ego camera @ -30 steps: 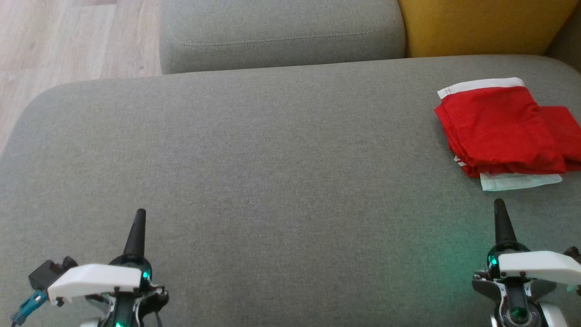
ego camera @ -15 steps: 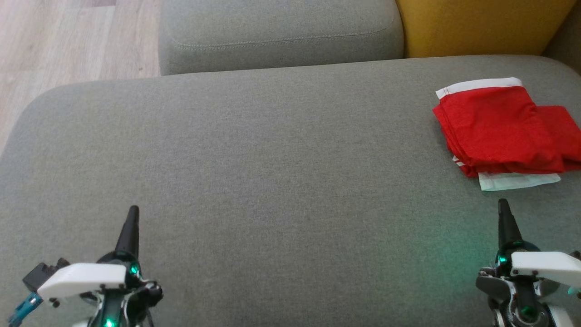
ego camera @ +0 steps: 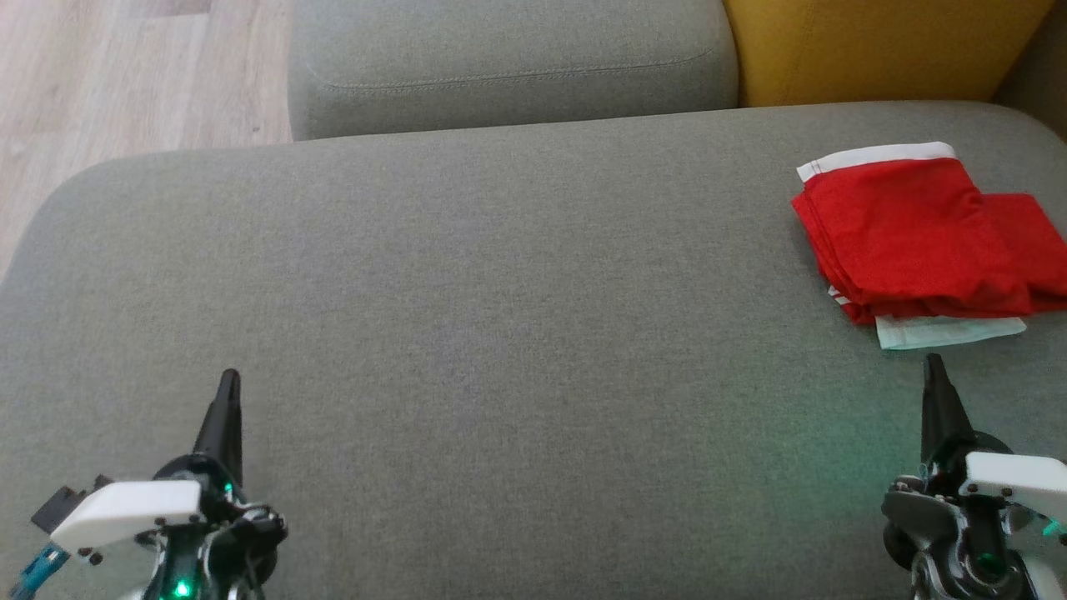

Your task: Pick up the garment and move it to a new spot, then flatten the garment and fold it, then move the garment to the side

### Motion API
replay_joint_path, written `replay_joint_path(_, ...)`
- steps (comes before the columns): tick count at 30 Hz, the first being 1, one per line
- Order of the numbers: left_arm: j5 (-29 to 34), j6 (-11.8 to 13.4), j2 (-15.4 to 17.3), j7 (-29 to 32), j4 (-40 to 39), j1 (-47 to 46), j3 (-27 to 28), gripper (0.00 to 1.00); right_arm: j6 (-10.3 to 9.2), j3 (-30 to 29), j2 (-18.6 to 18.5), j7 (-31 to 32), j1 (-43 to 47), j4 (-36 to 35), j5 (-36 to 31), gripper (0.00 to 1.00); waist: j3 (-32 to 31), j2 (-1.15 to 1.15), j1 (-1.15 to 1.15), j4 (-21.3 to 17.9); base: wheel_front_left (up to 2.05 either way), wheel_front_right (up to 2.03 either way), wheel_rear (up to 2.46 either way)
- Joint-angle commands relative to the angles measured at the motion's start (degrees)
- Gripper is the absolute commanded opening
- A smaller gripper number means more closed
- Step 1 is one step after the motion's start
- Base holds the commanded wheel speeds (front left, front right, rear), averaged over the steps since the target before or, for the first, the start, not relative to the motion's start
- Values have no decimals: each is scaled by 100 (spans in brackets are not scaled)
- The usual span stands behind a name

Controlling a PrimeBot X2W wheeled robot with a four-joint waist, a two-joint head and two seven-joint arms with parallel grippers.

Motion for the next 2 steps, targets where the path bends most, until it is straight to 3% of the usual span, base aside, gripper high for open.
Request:
replay_joint_path(1,-112,-61,88,38,-148,-372,233,0,-5,82,-62,59,-292,-235,152,0,-1,0,0,-1,0,0,0)
replay_joint_path(2,-167,-66,88,56,-143,-380,248,0,-5,74,-61,76,-294,-238,217,0,-2,0,0,-2,0,0,0)
